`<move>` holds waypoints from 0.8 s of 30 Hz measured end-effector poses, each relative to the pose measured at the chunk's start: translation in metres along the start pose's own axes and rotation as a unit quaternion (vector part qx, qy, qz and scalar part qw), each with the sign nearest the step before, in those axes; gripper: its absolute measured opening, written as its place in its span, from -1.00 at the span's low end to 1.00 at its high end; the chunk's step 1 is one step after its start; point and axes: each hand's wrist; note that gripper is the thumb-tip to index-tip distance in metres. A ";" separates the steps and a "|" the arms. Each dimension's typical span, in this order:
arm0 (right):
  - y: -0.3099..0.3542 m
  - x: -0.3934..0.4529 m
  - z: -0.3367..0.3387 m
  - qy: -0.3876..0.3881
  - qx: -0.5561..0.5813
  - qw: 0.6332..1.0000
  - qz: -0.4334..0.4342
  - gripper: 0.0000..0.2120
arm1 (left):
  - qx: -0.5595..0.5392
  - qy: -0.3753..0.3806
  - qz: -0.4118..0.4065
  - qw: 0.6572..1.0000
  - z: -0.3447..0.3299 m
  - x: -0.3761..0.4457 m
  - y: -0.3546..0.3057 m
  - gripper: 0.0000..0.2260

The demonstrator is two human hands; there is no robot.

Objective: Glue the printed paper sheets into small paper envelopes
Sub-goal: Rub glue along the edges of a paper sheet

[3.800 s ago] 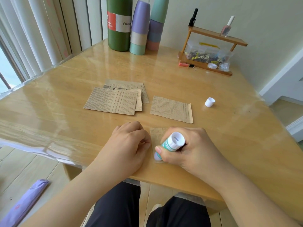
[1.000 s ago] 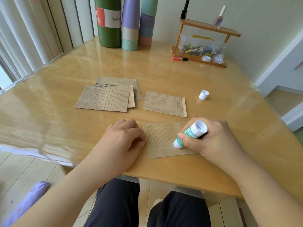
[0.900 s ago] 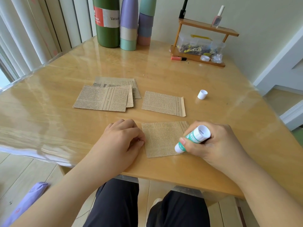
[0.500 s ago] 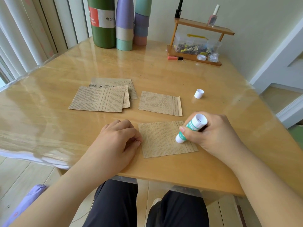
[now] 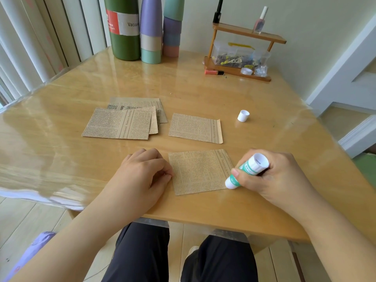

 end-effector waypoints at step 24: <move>0.005 -0.011 0.013 -0.009 -0.062 0.997 -0.036 -0.85 | 0.017 0.010 -0.004 1.000 0.003 0.000 -0.005 -0.75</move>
Point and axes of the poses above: each hand's wrist, its own x-axis towards the middle knuckle, its own z-axis out of the back of the hand, y = z × x, and after that the axes turned 5 degrees about -z, right-handed
